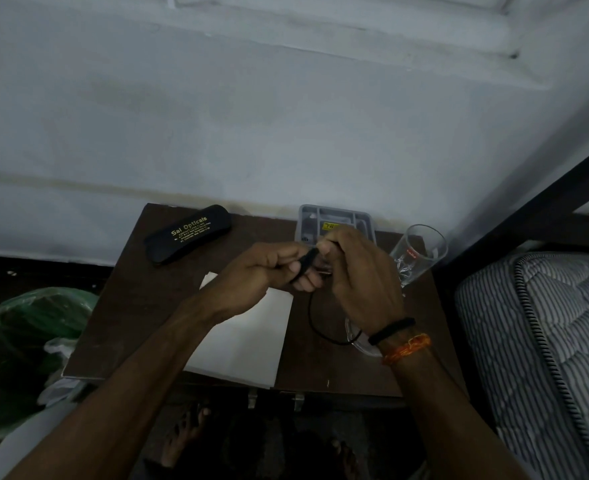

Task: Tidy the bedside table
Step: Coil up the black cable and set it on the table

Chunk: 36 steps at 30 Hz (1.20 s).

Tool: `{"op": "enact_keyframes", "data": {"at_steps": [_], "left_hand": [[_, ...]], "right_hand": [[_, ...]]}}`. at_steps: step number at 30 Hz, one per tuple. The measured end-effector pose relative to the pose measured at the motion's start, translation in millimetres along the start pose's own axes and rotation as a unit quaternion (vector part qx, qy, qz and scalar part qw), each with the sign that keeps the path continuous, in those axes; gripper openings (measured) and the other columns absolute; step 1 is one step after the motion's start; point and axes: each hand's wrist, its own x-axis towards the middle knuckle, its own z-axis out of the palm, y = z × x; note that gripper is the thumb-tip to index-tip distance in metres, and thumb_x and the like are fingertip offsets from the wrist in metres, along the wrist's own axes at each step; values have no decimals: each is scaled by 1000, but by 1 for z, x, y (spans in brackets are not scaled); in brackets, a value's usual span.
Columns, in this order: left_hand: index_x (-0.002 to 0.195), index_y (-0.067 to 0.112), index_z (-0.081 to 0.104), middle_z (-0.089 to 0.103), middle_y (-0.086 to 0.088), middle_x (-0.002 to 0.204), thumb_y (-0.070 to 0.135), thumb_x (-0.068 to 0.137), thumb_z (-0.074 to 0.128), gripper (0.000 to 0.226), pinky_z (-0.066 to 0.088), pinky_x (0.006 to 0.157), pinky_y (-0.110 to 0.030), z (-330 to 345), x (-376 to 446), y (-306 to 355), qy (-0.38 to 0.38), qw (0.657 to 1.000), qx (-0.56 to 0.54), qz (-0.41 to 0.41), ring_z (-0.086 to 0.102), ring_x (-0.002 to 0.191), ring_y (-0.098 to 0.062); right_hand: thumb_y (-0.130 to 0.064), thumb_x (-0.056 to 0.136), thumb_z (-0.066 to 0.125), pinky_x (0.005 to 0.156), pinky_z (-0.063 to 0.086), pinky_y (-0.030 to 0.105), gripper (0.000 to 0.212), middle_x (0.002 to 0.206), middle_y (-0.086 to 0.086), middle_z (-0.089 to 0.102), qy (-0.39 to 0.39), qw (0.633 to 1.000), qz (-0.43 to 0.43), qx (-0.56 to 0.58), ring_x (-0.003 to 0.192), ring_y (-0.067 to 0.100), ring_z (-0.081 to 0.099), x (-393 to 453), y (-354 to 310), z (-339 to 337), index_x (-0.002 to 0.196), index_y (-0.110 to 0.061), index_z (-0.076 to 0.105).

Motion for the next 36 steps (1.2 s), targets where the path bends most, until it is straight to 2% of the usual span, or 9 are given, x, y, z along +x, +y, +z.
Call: {"op": "enact_keyframes", "data": {"at_steps": [3,8,12,16,20,23,26,32,36], "left_hand": [[112,-7,61,68,-20,91,3,97,41,27,51,82,-38,1,1,-2,-32,998,-47,-23,63,83,-29],[113,-6,60,55,-5,73,-1,97,34,31,41,66,-25,1,2,0,46,970,-236,-22,46,68,-16],[112,-5,61,53,-3,71,-3,97,30,34,41,63,-23,5,3,-1,71,951,-297,-50,47,66,-11],[111,-3,62,52,-5,72,-3,95,33,33,46,62,-21,9,3,2,40,934,-346,-74,48,66,-11],[123,-8,55,63,-4,81,0,88,43,38,53,70,-19,7,4,1,82,911,-403,-47,57,72,-9],[121,-8,57,70,-9,95,-7,93,41,32,54,73,-19,5,7,-2,141,915,-377,-24,57,80,-13],[125,-6,57,71,-13,110,-7,95,45,32,56,75,-22,5,7,-4,186,940,-287,-10,64,83,-13],[125,7,60,71,-7,115,0,98,48,31,56,93,-41,10,3,-10,200,977,59,53,67,109,-18],[118,15,62,69,-7,106,10,96,46,28,52,95,-41,10,2,-7,206,971,87,86,65,105,-19]], "right_hand": [[-25,102,40,58,38,28,19,83,-14,47,-22,999,8,29,69,6,45,-1,3,3,90,-18,53],[-24,103,39,53,30,22,23,73,-9,49,-49,995,70,52,62,10,45,2,9,7,88,-16,53],[-18,103,42,59,32,28,19,71,-6,49,-152,982,104,36,63,13,46,-4,7,17,87,-15,52],[-15,100,45,64,43,31,16,83,2,62,-161,977,127,52,73,18,56,-4,1,15,98,-11,60],[-16,100,45,69,49,36,18,85,6,65,-202,970,117,65,77,20,60,-5,-5,19,96,-11,62],[-17,99,47,81,52,38,18,97,8,68,-247,965,75,39,89,23,63,-8,-7,25,99,-9,63],[-19,100,46,77,51,37,19,93,9,68,-266,962,43,38,84,24,63,-10,-12,26,97,-10,62],[-31,99,39,56,49,45,24,71,3,60,-173,985,-4,7,57,20,53,-8,-19,22,100,-15,57],[-35,97,38,53,47,41,24,71,-2,59,-128,991,-22,25,57,16,52,-4,-19,10,104,-19,55]]}}
